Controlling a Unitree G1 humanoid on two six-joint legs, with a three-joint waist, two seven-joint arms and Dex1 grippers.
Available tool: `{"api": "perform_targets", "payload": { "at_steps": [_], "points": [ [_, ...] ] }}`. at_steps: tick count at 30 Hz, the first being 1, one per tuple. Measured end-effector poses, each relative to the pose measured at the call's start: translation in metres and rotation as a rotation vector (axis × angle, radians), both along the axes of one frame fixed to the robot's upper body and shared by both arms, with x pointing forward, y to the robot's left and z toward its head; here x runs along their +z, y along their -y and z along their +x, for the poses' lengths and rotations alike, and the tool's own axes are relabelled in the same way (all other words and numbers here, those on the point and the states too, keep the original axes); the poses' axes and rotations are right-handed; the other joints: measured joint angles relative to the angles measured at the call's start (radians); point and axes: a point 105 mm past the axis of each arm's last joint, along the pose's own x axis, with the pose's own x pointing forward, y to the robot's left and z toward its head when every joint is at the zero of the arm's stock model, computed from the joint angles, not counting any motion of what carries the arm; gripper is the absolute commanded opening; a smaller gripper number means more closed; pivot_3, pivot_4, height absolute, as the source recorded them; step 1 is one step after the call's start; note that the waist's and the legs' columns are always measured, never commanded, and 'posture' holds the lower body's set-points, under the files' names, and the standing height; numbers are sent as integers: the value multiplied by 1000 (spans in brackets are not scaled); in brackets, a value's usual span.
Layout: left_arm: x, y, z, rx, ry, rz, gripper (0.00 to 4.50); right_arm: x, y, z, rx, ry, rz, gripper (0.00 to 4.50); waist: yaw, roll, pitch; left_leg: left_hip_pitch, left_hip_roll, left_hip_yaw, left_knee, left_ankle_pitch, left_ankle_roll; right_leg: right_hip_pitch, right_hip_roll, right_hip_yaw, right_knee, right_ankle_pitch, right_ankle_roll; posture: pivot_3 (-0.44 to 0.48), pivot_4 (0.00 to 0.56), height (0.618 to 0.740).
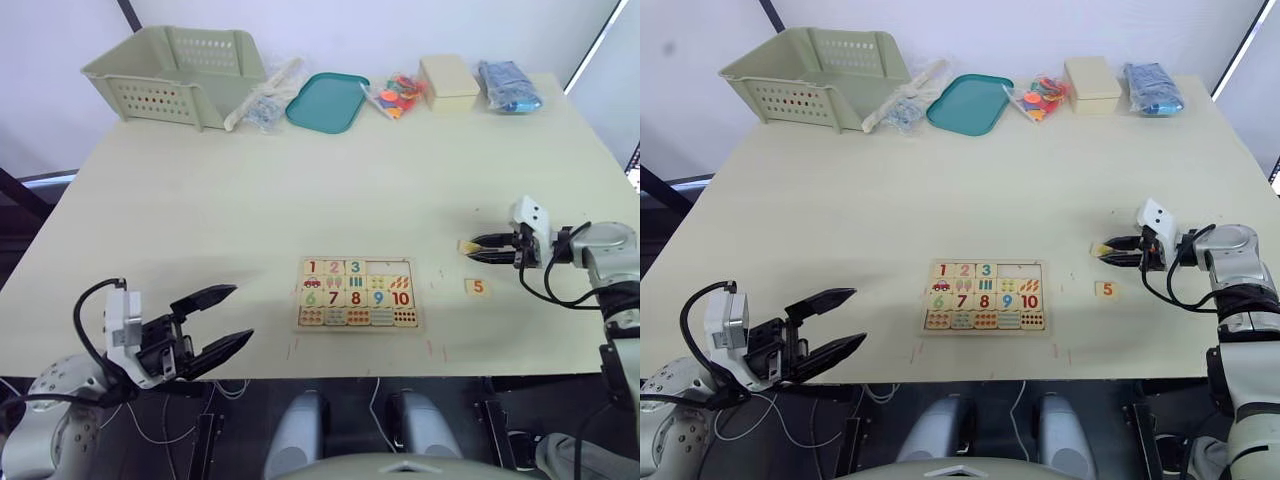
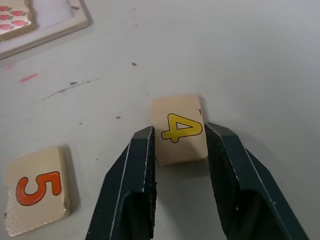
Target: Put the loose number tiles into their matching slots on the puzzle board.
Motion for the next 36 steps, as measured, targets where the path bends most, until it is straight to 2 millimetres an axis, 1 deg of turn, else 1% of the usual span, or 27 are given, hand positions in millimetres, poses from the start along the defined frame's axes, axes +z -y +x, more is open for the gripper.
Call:
{"api": "perform_targets", "payload": {
  "at_steps": [3,5,7,11,15,17,19,21,22,29,34,36],
  "points": [
    [2,0,2,3,9,0,4500,4,-3,-3,21,32,-15,906,0,1,1,0,0,0,0,0,0,0,0,0,0,0,0,0,150,740],
    [2,1,3,3,9,-1,4500,11,-8,-4,34,55,-22,906,0,2,1,0,0,0,0,0,0,0,0,0,0,0,0,0,150,740],
    [2,1,3,2,10,-2,4500,24,-16,-8,57,79,-33,906,0,4,2,-1,0,0,0,0,0,-1,0,0,0,0,0,0,150,740],
    [3,1,3,0,10,-2,4500,56,-39,-20,89,118,-107,906,2,4,2,-2,0,-1,0,0,0,-2,-1,0,1,0,0,0,150,740],
    [5,0,6,1,22,-4,4500,82,-72,-39,124,29,-263,906,1,4,3,-4,0,0,0,0,0,-5,-1,0,1,0,0,0,150,740],
    [6,0,7,2,24,-4,4500,90,-85,-47,120,-21,-312,906,2,4,3,-4,0,-1,0,0,0,-5,-2,-1,0,0,0,0,150,740],
    [5,-2,6,3,19,-5,4500,92,-98,-52,126,-47,-339,906,2,4,3,-5,0,0,-1,0,0,-5,-2,-1,0,0,0,0,150,740],
    [3,-3,5,4,13,-5,4500,94,-114,-53,143,-39,-368,906,1,4,3,-5,0,0,-1,0,0,-6,-2,-1,0,0,0,0,150,740],
    [2,-4,5,3,13,-6,4500,94,-119,-53,146,-30,-382,906,1,4,3,-5,0,0,-1,0,0,-6,-2,-1,0,0,0,0,150,740],
    [-2,-6,2,13,2,-3,4500,77,-157,-54,161,-66,-407,906,1,4,3,-6,-1,0,-1,0,0,-6,-3,-1,0,0,0,0,150,740],
    [-6,-8,-2,24,-16,-3,4500,73,-165,-48,150,-70,-411,906,0,4,3,-6,-1,0,-1,0,0,-6,-3,-2,0,0,0,0,150,740],
    [-5,-9,-3,27,-15,-4,4500,68,-170,-47,153,-80,-413,906,-1,4,3,-6,-1,-1,-1,0,0,-6,-3,-2,0,0,0,0,150,740]
  ]
}}
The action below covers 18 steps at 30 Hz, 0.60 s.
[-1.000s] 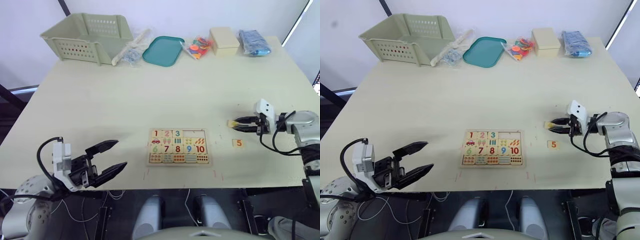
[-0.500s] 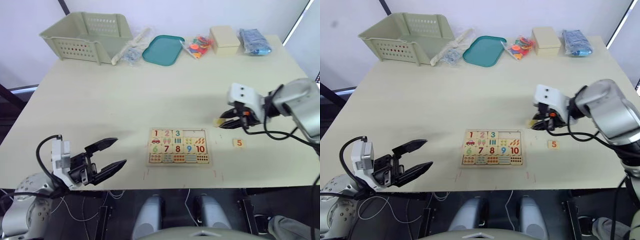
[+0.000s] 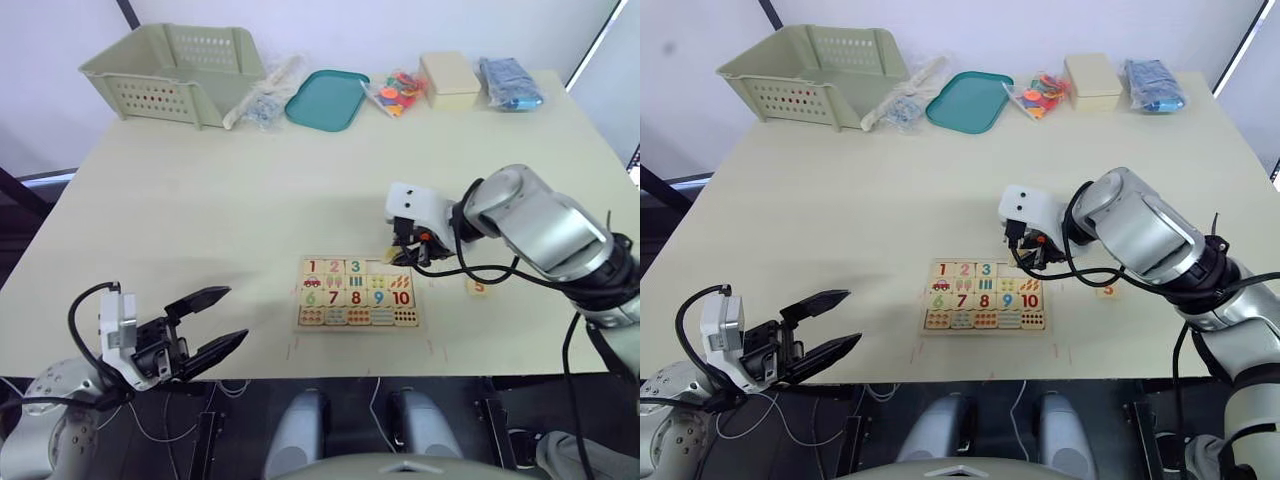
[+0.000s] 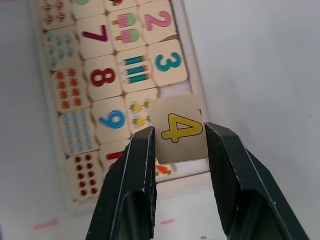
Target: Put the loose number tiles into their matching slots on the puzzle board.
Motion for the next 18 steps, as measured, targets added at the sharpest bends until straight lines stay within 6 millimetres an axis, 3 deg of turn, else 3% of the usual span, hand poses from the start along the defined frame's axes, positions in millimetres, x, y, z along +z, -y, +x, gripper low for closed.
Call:
{"api": "perform_targets", "payload": {
  "at_steps": [7,18],
  "points": [
    [1,-2,-2,14,4,-18,4500,-19,-4,3,-1,-36,-40,906,0,0,0,0,0,0,0,0,0,0,0,0,0,0,0,0,150,740],
    [1,-3,-4,28,21,-25,4500,-25,-11,7,-3,-48,-27,906,-1,0,0,0,0,0,0,0,0,0,0,0,0,0,0,0,150,740]
  ]
}}
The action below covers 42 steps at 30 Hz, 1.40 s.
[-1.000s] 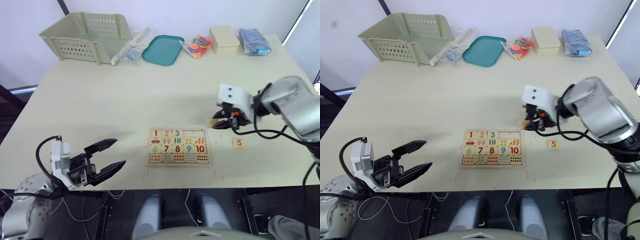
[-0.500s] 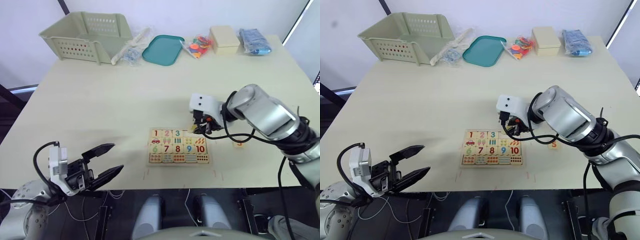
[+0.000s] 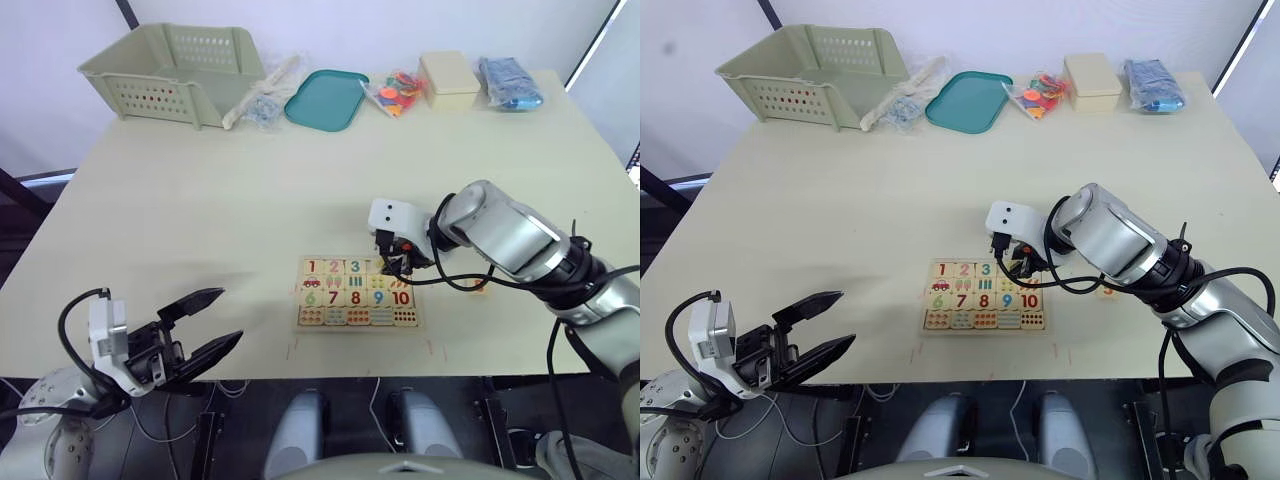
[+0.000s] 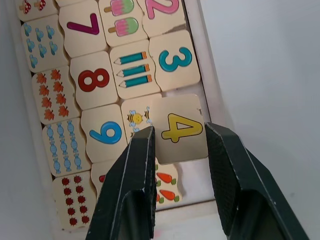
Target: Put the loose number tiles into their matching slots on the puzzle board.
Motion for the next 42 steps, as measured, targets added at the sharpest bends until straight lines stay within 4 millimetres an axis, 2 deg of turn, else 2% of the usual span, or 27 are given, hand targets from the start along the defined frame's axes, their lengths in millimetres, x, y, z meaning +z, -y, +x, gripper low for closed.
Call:
{"api": "perform_targets", "payload": {
  "at_steps": [26,42],
  "points": [
    [-1,4,-5,-1,-4,-7,4500,-11,-2,6,12,-14,-14,906,-1,0,0,0,0,0,0,0,0,0,0,0,0,0,0,0,150,740],
    [-1,4,-3,11,-4,-6,4500,-11,-4,8,25,-5,-16,906,-1,0,0,0,0,0,0,0,0,0,0,0,0,0,0,0,150,740]
  ]
}}
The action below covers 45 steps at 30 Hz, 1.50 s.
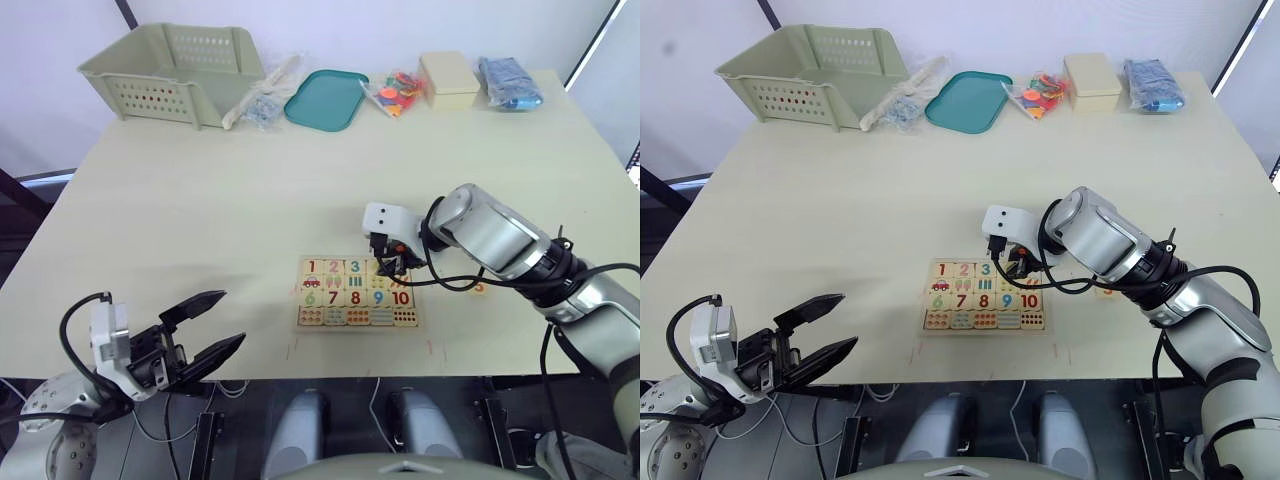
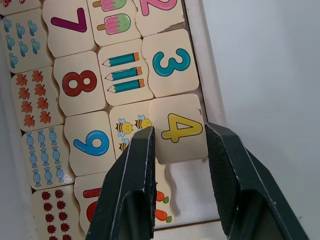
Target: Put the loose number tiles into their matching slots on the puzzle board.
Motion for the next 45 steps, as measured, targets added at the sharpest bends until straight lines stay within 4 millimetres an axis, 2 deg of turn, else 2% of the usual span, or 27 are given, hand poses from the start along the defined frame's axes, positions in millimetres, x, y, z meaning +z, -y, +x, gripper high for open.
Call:
{"api": "perform_targets", "payload": {
  "at_steps": [45],
  "points": [
    [-2,4,1,1,-11,-4,4500,-3,1,4,39,-3,-9,906,0,0,0,0,0,0,-1,0,0,0,0,0,0,-1,-1,0,150,740]
  ]
}}
